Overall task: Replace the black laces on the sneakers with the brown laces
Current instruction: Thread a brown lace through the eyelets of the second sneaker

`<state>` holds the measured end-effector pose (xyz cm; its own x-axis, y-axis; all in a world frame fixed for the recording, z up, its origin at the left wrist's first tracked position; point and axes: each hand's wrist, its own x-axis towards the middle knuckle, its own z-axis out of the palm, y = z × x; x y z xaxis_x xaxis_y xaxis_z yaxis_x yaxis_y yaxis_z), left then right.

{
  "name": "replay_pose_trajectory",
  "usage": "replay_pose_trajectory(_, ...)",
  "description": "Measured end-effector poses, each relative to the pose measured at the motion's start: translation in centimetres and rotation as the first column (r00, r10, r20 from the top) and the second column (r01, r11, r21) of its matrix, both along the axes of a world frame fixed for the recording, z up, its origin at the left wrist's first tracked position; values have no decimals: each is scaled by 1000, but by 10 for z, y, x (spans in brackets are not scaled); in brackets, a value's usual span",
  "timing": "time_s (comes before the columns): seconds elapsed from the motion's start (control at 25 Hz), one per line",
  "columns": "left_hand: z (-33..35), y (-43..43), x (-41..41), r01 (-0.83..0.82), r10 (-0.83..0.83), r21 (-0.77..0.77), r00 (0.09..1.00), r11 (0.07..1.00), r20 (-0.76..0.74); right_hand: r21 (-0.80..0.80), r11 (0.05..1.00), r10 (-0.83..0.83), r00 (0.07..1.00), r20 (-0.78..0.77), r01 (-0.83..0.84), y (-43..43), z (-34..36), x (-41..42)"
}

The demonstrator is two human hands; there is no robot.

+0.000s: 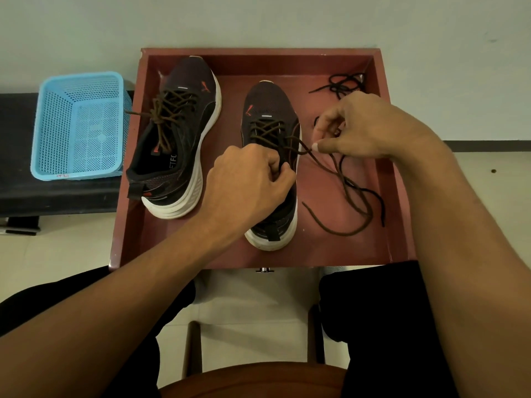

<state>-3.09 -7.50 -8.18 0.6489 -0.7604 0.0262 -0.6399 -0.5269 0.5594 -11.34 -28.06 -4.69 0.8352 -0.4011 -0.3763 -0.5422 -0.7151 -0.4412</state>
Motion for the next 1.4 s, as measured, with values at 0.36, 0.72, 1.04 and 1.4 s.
replay_pose_trajectory(0.36,2,-2,-1,-2,2,20,1000,1000,6,22,991,124,970,209,-131,17,3,10)
replay_pose_trajectory(0.72,3,-1,0,-19,18,52,1000,998,8,19,990,142,990,23,-143,16,1,10)
replay_pose_trajectory(1.04,4,-1,4,24,-22,54,999,998,-32,115,993,-19,987,161,0,12,-11,12)
replay_pose_trajectory(1.4,4,-3,4,75,-74,61,997,995,-28,-46,967,-236,948,216,251,-4,-15,10)
